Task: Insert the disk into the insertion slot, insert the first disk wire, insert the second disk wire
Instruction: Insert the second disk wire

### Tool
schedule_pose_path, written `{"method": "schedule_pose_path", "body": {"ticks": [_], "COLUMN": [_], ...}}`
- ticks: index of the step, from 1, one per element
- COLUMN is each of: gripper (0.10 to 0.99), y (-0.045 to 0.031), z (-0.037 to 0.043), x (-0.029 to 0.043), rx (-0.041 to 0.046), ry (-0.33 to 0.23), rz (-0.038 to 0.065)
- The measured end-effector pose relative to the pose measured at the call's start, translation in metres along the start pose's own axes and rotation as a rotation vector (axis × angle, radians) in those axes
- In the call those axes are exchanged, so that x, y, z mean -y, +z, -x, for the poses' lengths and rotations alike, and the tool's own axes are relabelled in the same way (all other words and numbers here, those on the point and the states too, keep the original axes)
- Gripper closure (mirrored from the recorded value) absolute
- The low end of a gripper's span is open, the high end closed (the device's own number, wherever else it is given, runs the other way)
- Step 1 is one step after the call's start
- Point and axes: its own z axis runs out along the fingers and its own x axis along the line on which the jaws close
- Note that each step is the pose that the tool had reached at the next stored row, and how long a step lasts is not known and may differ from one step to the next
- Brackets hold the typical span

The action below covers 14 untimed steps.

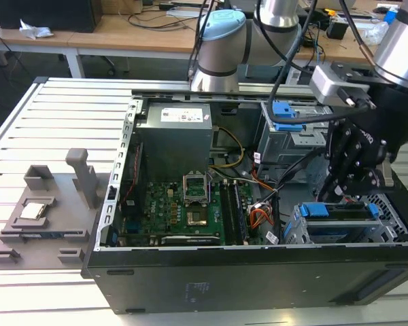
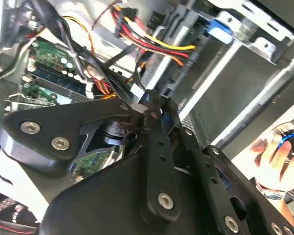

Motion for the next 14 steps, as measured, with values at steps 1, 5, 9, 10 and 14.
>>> {"method": "schedule_pose_path", "body": {"ticks": [1,5,9,10,14], "gripper": [0.878,0.878,0.878,0.878,0.878], "y": [0.0004,0.0022,0.0033,0.0033,0.0033], "z": [-0.0028,-0.0036,-0.0033,-0.0034,-0.0033], "x": [0.0026,0.0169,0.0215,0.0215,0.0217], "rx": [0.0002,0.0049,0.0066,0.0066,0.0066], "ry": [0.0,-0.002,-0.003,-0.003,-0.003], "rz": [0.005,0.026,0.033,0.033,0.033]}}
